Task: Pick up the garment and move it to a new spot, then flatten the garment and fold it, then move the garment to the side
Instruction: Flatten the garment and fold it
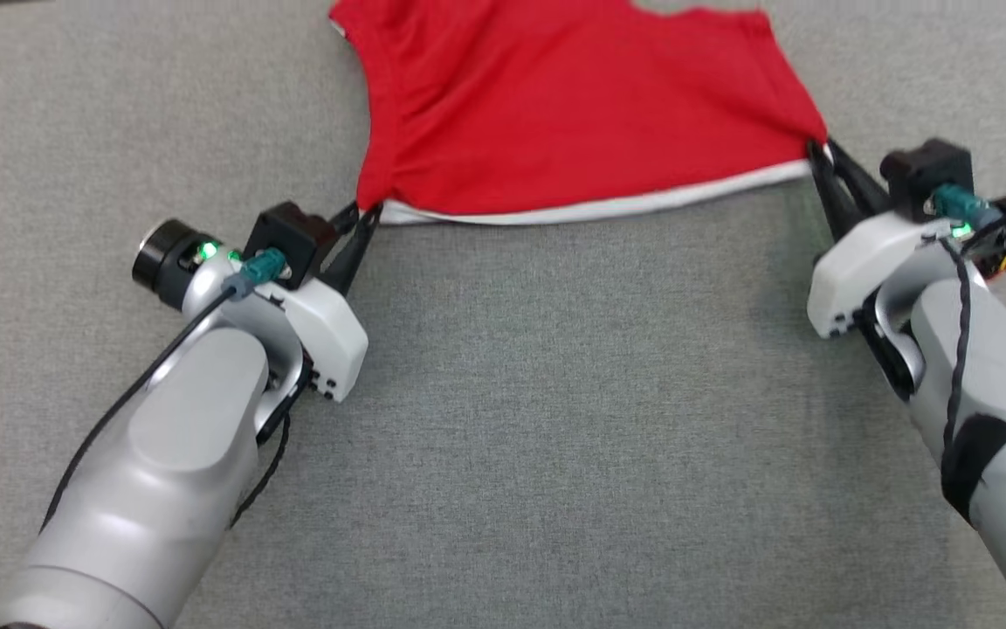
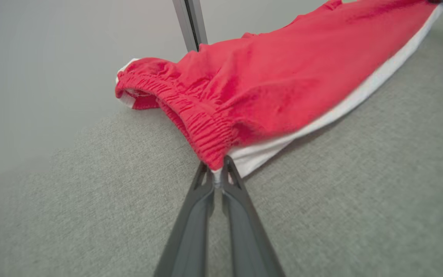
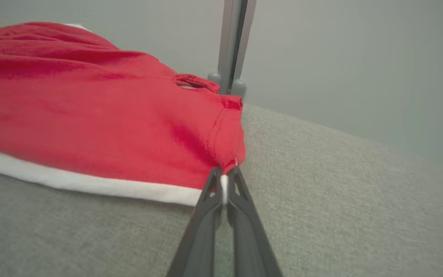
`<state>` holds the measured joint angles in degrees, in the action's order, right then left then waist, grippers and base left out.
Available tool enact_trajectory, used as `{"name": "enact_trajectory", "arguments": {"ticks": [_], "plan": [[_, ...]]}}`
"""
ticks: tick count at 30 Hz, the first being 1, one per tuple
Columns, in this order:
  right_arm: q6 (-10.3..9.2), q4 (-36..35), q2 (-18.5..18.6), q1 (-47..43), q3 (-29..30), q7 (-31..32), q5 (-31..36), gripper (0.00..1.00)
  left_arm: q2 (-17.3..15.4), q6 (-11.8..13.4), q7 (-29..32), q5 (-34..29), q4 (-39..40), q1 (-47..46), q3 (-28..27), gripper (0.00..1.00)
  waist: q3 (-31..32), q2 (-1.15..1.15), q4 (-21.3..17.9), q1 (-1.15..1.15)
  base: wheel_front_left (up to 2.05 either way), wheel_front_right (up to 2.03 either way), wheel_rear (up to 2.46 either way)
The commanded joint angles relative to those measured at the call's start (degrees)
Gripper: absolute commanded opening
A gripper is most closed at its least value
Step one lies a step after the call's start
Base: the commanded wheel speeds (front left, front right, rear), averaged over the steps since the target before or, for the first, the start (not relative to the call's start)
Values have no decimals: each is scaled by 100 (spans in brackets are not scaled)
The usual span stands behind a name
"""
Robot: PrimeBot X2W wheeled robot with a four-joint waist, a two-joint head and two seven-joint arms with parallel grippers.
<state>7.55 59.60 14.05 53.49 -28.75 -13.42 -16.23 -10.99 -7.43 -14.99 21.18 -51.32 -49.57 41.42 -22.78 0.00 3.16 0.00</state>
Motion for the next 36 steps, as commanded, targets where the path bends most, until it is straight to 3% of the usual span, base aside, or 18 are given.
{"name": "enact_trajectory", "arguments": {"ticks": [1, 7, 19, 24, 29, 36], "plan": [[-13, -28, 122, -137, -145, 56, -121, 0, -65, -3, -22, 20, 0, 129, 17, 0, 269, 0, -20, 0, 0, 0, 0], [-14, -306, 532, -549, -891, 524, -790, 0, -84, -3, -21, 78, 21, 597, 229, 0, 692, 0, -109, 0, 0, 0, 0], [-14, -1653, 1736, -1404, -2283, 2016, -2659, 0, -224, -4, 176, 604, 448, 1446, 1372, 0, 1370, 0, -270, 0, 0, 0, 0], [-14, -2218, 2231, -1584, -2634, 2504, -3132, 0, -477, -4, 394, 984, 899, 1728, 1683, 0, 1525, 0, -314, 0, 0, 0, 0], [-15, -2815, 2794, -1858, -2839, 2994, -3680, 0, -993, 1, 739, 1452, 1722, 2033, 1953, 0, 1732, 0, -315, 0, 0, 0, 0], [-16, -3688, 3536, -2357, -2977, 3657, -4263, 0, -1632, 0, 1271, 1655, 2998, 2499, 2224, 0, 1965, 0, -303, 0, 0, 0, 0]]}}
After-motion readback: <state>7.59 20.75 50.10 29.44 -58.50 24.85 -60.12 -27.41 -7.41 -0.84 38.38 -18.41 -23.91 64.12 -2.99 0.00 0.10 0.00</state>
